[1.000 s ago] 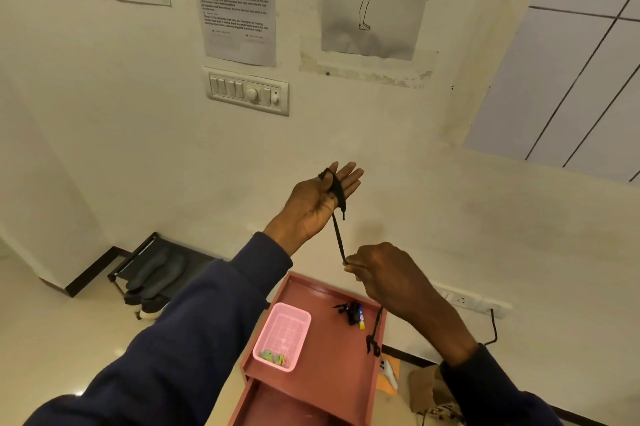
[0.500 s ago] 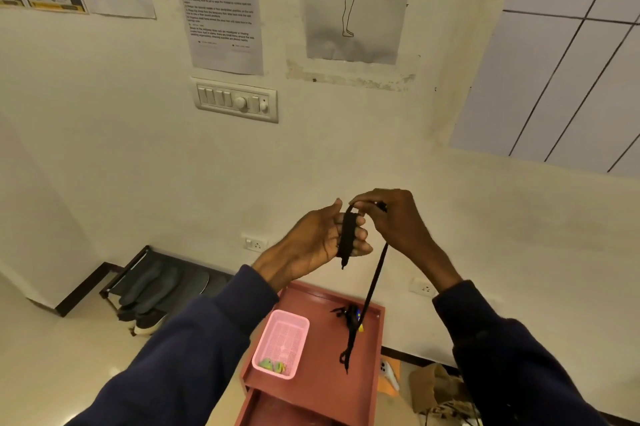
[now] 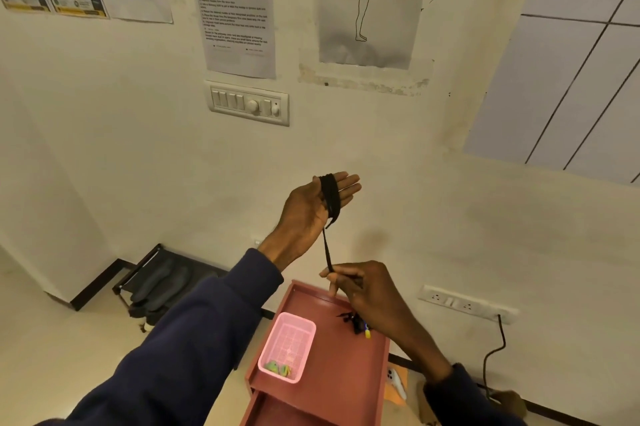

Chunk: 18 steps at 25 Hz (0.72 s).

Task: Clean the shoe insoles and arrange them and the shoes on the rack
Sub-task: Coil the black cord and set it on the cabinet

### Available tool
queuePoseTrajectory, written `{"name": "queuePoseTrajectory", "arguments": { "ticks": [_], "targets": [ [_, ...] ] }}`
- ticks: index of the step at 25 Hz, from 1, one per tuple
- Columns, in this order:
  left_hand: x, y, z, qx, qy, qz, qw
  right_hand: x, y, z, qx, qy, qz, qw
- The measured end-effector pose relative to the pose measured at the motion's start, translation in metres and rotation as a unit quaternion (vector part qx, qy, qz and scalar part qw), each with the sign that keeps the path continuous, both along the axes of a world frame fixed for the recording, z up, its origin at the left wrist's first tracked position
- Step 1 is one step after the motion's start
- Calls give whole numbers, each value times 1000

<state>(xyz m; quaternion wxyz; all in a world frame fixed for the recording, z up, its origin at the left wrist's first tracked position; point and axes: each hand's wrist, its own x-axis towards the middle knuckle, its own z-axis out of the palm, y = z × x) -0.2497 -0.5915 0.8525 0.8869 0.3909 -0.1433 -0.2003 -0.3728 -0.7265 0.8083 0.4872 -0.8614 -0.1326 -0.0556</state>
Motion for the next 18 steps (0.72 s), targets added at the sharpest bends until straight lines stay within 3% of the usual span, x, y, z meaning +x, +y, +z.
{"name": "queuePoseTrajectory", "arguments": {
  "ticks": [3,6,9,12,15,18],
  "targets": [
    [-3,0,-6,99,-35,40,994,4,-12,23,-141,-96,-45,984],
    [-17,-6,-8,194,-40,52,979,19,-28,51,-319,-188,-126,920],
    [-33,-13,-6,245,-33,10,969,39,-40,72,-387,-202,-140,889],
    [-45,-14,-3,244,13,-62,968,60,-51,70,-305,-230,-138,914],
    [-47,-7,2,130,92,-125,979,70,-55,54,-99,-130,-61,985],
    [-41,-2,5,18,118,-146,982,56,-48,28,37,-54,-27,997]
  ]
}}
